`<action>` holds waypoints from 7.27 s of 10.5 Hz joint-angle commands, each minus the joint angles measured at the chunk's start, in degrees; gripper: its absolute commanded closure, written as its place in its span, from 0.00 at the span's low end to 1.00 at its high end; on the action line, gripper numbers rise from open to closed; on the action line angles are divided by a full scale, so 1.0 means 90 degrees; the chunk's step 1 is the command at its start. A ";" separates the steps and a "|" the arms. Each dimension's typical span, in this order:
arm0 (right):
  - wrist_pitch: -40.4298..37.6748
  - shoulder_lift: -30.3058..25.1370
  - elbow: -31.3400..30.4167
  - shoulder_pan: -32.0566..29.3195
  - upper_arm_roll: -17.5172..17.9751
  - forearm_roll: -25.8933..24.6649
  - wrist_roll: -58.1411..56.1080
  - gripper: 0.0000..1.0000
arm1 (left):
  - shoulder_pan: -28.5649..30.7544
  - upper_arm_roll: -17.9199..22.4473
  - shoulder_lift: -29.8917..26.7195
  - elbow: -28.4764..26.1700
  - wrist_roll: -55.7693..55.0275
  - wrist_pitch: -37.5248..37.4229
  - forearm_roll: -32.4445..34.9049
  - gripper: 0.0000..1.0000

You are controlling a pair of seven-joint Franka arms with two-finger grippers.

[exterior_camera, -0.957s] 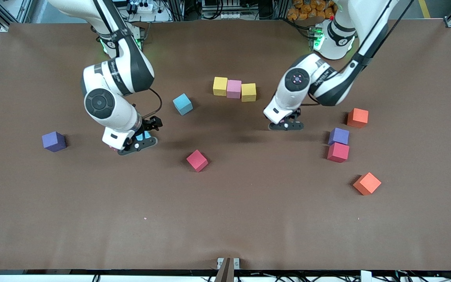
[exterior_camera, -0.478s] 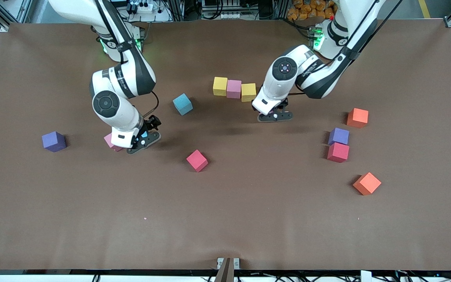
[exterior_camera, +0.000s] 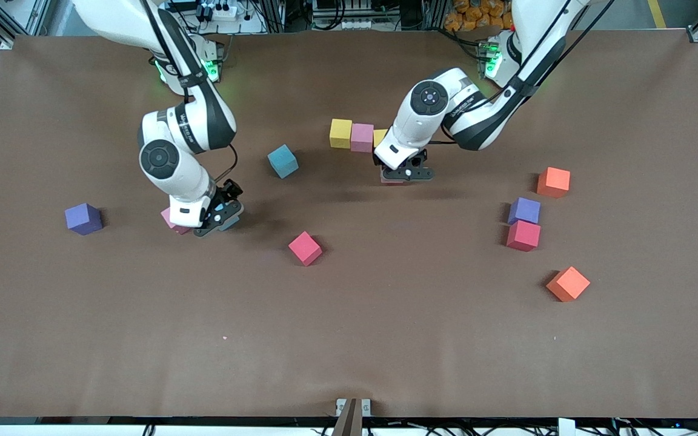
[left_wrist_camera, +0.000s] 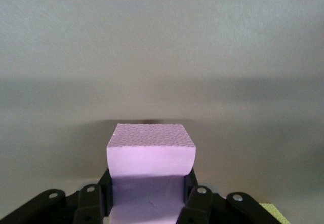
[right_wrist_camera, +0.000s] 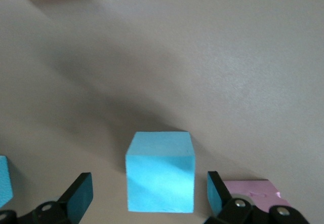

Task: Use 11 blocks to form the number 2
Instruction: 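Carry the lavender cube toward the row while the right gripper grasps cyan, then lower the lavender cube near the yellow cubes while the right gripper lifts cyan, then reach the left gripper to a red cube while the right gripper carries cyan, then grasp the red cube with the left gripper while the right gripper places cyan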

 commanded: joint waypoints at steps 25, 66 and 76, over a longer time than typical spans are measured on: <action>0.0063 0.0299 0.0335 -0.0044 0.0127 0.0075 0.0066 0.99 | -0.0686 0.0356 0.0437 -0.0027 -0.0229 0.0285 -0.0027 0.94; -0.1847 0.4127 0.6177 0.3228 0.0332 0.1257 0.7684 0.97 | -0.0120 0.4360 -0.0373 0.0724 0.7399 -0.0945 -0.1101 0.00; -0.1857 0.4156 0.6159 0.3315 0.0332 0.1169 0.7694 0.96 | -0.0325 0.4692 0.0173 0.1242 0.6607 -0.0945 -0.1131 0.00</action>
